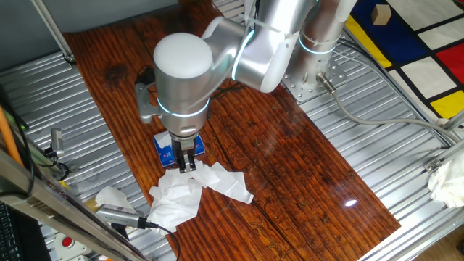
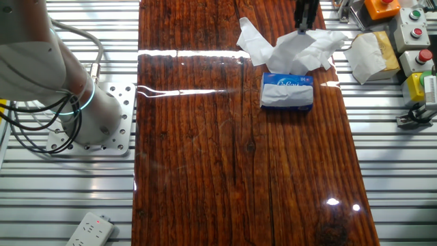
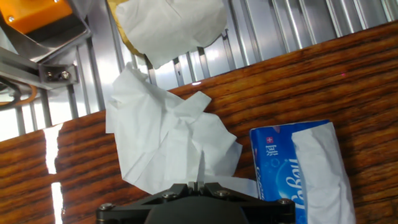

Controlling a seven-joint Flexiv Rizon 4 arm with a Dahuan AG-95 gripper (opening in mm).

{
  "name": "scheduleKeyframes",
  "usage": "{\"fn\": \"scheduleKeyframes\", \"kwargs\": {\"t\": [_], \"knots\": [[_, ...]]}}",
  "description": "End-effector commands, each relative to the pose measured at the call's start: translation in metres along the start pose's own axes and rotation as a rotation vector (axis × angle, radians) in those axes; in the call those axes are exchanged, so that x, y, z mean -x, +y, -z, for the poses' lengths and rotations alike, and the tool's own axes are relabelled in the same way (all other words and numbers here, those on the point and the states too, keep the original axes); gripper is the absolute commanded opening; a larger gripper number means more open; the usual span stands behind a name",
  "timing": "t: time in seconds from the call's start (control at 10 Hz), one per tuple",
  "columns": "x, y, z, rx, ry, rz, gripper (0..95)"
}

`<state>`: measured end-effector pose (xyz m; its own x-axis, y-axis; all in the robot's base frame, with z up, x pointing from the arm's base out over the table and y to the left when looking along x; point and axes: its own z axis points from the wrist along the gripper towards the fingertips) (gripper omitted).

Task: Pull out a napkin

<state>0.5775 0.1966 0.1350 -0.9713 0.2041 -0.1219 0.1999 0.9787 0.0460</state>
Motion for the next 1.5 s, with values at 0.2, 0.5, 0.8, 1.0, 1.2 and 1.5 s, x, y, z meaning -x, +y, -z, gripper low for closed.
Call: {"fn": "scheduleKeyframes", "kwargs": {"t": [0.2,0.5,0.8,1.0,1.2,1.5], "knots": [[-0.001,0.0,-0.003,0.003,0.002,0.005,0.0],[-0.003,0.0,-0.011,0.003,0.01,0.009,0.0],[-0.004,0.0,-0.015,0.007,0.02,0.006,19.0],[-0.005,0.0,-0.015,0.01,0.024,0.01,19.0],[-0.005,-0.001,-0.015,0.015,0.032,0.012,19.0],[-0.011,-0.004,-0.022,0.031,0.081,0.021,19.0]]}}
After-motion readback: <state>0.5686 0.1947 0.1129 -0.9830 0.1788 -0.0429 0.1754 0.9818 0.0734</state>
